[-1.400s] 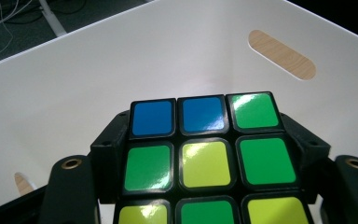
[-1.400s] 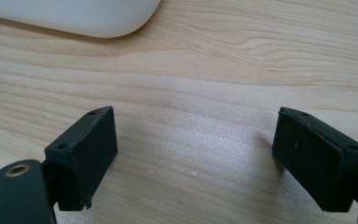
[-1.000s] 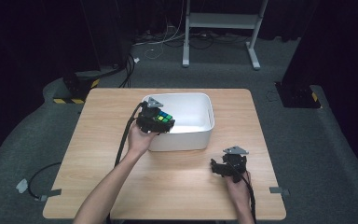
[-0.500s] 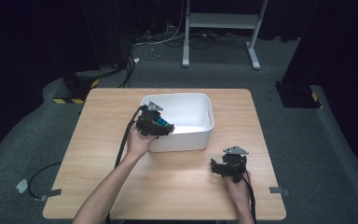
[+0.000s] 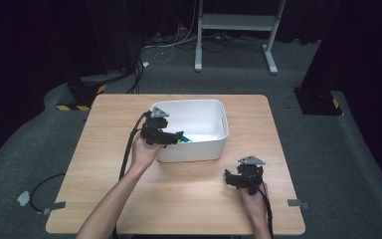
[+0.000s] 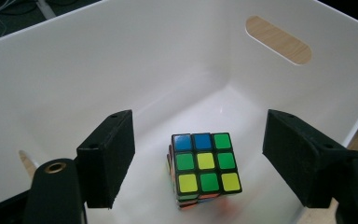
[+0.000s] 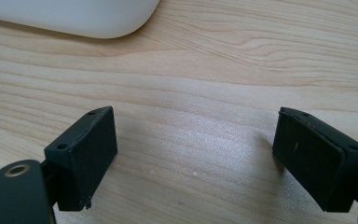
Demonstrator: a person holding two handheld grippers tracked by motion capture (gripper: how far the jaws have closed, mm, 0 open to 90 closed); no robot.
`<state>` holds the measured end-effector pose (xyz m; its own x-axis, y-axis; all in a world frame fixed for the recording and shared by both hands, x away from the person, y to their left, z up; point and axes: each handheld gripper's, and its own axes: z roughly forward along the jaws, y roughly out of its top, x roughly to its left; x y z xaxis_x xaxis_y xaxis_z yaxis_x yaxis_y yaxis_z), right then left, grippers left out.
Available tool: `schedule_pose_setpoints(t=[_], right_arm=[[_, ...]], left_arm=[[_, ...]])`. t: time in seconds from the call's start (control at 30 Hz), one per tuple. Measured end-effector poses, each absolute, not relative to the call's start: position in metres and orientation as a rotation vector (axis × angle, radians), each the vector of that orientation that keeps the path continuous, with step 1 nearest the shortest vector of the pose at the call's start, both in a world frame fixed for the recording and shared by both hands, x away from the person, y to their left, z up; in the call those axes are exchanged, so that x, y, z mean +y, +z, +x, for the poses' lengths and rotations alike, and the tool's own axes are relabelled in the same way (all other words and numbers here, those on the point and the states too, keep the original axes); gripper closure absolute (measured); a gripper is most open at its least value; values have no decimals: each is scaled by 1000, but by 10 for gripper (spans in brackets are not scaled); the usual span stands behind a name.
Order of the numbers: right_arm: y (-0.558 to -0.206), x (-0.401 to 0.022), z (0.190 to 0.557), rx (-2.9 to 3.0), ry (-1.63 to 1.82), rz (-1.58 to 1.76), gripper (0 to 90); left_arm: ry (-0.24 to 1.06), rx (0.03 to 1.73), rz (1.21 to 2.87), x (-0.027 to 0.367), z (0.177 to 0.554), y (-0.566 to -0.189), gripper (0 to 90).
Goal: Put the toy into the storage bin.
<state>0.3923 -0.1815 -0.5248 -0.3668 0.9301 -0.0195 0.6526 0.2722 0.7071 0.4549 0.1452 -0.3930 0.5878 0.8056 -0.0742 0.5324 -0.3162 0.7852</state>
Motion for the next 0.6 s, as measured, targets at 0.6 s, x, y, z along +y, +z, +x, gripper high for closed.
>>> schedule_pose_setpoints(t=[0.6], right_arm=[[-525,-182,392,2115,860,1427,134]], left_arm=[[461,1055,1966,161,445,-383,235]])
